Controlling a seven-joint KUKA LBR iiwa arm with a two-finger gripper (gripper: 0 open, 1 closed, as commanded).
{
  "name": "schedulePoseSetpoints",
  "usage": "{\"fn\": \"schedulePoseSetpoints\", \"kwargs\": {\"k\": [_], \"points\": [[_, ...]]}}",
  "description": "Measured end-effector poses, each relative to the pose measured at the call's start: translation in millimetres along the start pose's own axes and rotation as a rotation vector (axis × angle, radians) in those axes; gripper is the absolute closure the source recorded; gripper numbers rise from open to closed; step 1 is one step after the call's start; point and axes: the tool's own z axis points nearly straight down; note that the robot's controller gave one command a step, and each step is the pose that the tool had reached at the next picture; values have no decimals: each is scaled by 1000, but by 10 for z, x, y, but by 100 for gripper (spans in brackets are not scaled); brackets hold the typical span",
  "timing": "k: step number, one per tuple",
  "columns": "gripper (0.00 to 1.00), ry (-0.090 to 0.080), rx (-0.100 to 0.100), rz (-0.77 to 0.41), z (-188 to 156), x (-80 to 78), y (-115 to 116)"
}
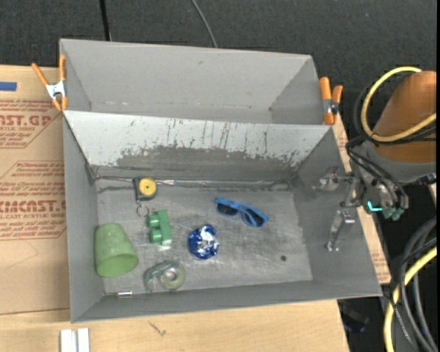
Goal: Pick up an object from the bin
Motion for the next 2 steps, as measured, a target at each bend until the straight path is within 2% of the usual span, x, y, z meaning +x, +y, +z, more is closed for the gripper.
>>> {"fn": "schedulePoseSetpoints", "kwargs": {"k": [1,2], "points": [[0,-1,-3,-41,1063,-301,844],[0,-13,1,162,1196,-527,1212]]}}
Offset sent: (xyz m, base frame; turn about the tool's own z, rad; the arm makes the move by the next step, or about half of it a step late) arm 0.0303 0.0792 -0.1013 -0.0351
